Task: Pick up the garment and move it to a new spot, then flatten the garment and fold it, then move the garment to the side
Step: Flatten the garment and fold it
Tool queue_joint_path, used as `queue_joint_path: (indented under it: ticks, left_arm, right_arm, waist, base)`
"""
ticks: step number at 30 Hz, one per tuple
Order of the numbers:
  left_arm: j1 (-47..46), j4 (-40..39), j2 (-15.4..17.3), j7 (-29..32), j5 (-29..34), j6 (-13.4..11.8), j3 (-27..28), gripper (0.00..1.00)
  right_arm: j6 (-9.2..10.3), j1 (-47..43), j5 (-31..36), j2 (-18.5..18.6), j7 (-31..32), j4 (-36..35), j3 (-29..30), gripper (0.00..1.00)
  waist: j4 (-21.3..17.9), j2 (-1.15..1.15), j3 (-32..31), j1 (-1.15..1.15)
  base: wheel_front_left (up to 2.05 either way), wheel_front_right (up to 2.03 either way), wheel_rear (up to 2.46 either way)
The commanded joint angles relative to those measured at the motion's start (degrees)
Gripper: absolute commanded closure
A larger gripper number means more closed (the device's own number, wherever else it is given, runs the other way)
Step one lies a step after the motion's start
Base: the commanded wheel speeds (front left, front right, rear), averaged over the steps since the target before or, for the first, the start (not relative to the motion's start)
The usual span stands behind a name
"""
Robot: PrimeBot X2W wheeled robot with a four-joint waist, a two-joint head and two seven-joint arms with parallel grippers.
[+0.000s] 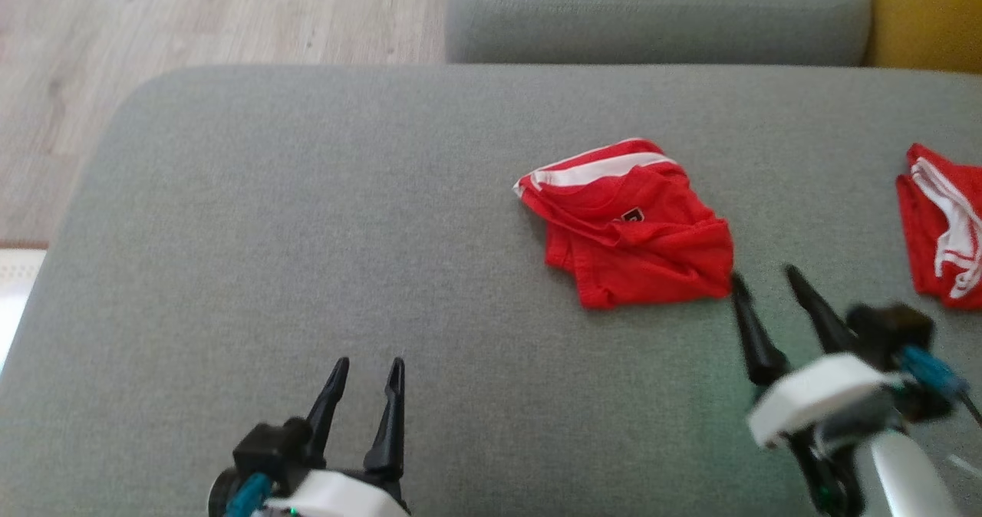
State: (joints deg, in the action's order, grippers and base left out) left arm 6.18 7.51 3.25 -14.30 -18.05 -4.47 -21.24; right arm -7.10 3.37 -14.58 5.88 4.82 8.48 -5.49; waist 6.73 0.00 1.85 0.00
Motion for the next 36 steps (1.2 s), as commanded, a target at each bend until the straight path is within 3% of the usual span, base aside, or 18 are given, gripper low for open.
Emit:
queue_joint_path:
  ticks: [1,6,11,12,13,15,16,21,28,36]
  left_arm:
    - [-0.49,-2.47,-0.37,-0.7,0.89,0.21,2.47,0.0]
    - [0.83,-4.19,-0.37,-0.7,1.91,0.34,3.5,0.0]
    - [0.05,-5.34,-0.37,-0.7,2.79,0.67,3.88,0.0]
    - [-0.34,-5.6,-0.37,-0.7,2.93,0.75,3.98,0.0]
    - [-0.89,-5.83,-0.37,-0.7,3.08,0.86,4.04,0.0]
    - [-2.23,-6.23,-0.37,-0.7,3.3,1.21,3.9,0.0]
    - [-2.98,-6.26,-0.37,-0.7,3.41,1.41,3.79,0.0]
    - [-5.77,-5.64,-0.37,-0.7,3.48,2.25,2.87,0.0]
    - [-8.12,-5.54,-0.37,-0.7,1.87,1.53,1.47,0.0]
    - [-7.86,-5.48,-0.37,-0.7,1.31,0.56,1.92,0.0]
  right_arm:
    - [-0.39,0.33,1.61,1.35,-2.96,-0.69,0.53,0.0]
    - [-0.39,-0.59,3.97,1.32,-7.88,2.97,4.84,0.0]
    - [-0.39,3.18,4.43,1.65,-9.5,4.99,5.47,0.0]
    - [-0.39,4.63,4.49,2.13,-9.55,5.33,5.3,0.09]
    - [-0.39,6.36,4.69,2.79,-9.48,5.82,5.15,0.28]
    - [-0.39,10.46,4.23,4.18,-8.84,7.03,4.33,0.94]
    - [-0.39,12.73,3.87,5.05,-8.55,7.92,3.73,1.0]
    - [-0.39,20.88,1.83,9.72,-6.97,14.02,-0.46,1.0]
    - [-0.39,29.26,-3.16,17.04,-5.17,25.4,-10.56,1.0]
    - [-0.39,31.24,-11.19,21.55,-5.49,29.14,-21.4,1.0]
  waist:
    - [-0.39,0.0,-1.31,0.0]
    - [-0.4,0.0,-1.54,0.0]
    - [0.24,0.0,0.95,0.0]
    - [0.49,0.0,2.03,0.0]
    - [0.83,0.0,3.1,0.0]
    - [1.78,0.0,5.71,0.0]
    - [2.31,0.0,6.86,0.0]
    - [5.32,0.0,10.61,0.0]
    - [9.48,0.0,13.92,0.0]
    - [9.61,0.0,13.7,0.0]
  base:
    - [0.0,0.0,0.0]
    - [0.0,0.0,0.0]
    - [0.0,0.0,0.0]
    - [0.0,0.0,0.0]
    - [0.0,0.0,0.0]
    - [0.0,0.0,0.0]
    - [0.0,0.0,0.0]
    - [0.0,0.0,0.0]
    - [0.0,0.0,0.0]
    - [0.0,0.0,0.0]
